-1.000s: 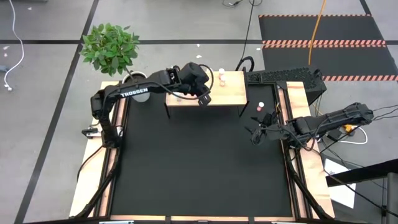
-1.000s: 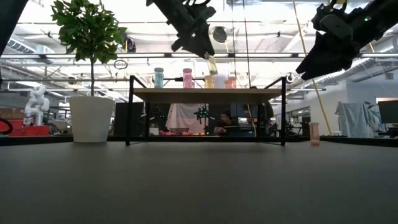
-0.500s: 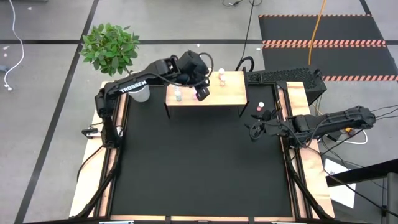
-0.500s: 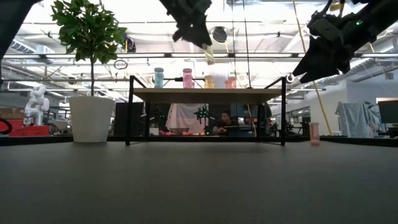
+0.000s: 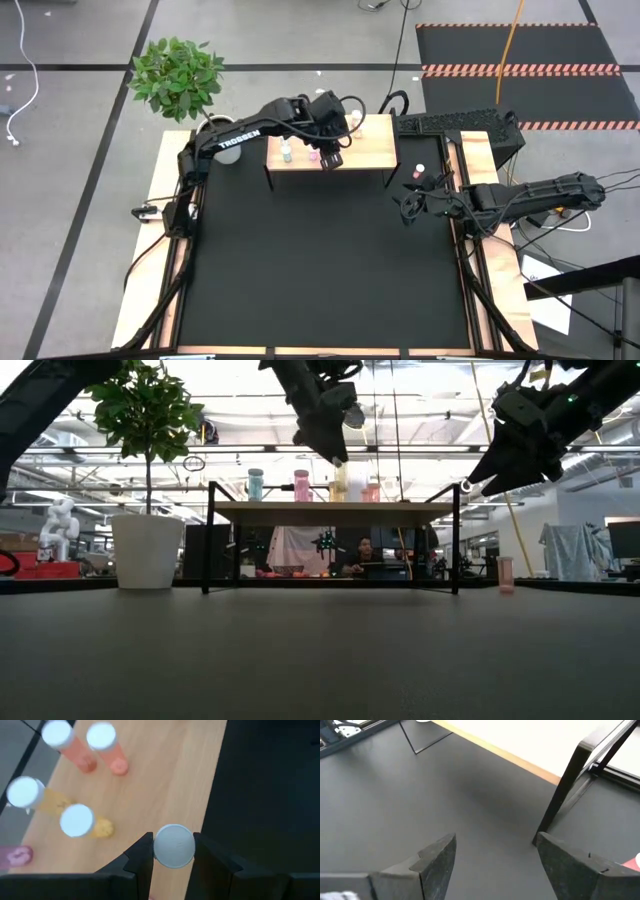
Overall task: Pick and place medicine bottles onto shelf by color
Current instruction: Put the yellow pill bottle on the shelf aligned with the other yellow pill bottles
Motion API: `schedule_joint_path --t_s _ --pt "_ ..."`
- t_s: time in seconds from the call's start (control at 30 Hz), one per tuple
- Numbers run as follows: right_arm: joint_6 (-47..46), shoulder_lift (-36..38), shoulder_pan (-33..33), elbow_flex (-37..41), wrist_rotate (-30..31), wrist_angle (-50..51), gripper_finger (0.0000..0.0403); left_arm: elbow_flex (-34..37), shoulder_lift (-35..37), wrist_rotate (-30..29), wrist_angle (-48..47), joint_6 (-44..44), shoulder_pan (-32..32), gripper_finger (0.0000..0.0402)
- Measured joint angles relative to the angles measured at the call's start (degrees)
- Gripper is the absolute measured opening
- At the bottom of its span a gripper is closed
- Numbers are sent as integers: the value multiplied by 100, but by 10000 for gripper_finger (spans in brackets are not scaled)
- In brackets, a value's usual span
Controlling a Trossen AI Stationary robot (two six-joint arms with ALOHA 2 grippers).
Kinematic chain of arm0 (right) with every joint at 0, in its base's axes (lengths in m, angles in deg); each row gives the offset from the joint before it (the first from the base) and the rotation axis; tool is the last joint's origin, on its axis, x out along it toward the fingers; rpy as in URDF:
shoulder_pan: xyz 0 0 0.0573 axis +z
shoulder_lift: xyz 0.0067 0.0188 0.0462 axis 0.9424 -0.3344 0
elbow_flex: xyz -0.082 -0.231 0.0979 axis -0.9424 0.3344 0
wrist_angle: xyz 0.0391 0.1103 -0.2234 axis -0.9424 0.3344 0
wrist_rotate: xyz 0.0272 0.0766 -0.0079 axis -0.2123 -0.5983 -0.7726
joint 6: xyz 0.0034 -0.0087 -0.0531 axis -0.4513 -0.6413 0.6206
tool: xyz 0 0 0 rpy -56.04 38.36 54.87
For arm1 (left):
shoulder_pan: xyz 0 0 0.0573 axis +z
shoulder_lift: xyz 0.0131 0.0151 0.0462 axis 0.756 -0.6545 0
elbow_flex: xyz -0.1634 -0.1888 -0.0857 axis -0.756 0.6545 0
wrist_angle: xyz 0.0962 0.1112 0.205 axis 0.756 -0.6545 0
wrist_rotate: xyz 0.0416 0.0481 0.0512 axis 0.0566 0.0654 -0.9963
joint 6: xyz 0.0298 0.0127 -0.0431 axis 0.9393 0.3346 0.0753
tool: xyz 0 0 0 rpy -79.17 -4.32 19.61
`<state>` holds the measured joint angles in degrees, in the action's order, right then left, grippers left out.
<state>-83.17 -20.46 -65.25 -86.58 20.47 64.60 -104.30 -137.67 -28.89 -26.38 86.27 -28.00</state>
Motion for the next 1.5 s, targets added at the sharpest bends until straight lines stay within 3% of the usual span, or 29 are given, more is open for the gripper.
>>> schedule_joint_path --t_s 0.43,1.0,1.27,1.5 --pt "-35 0 0 0 2 22 274 485 -7 -52 196 182 66 131" --pt "-149 0 0 0 -194 107 274 504 -22 27 364 -115 132 134" --pt "-224 0 0 0 -286 112 274 531 -63 116 268 -206 225 170" --pt "-277 0 0 0 -264 114 274 141 -50 119 -158 -177 282 207"
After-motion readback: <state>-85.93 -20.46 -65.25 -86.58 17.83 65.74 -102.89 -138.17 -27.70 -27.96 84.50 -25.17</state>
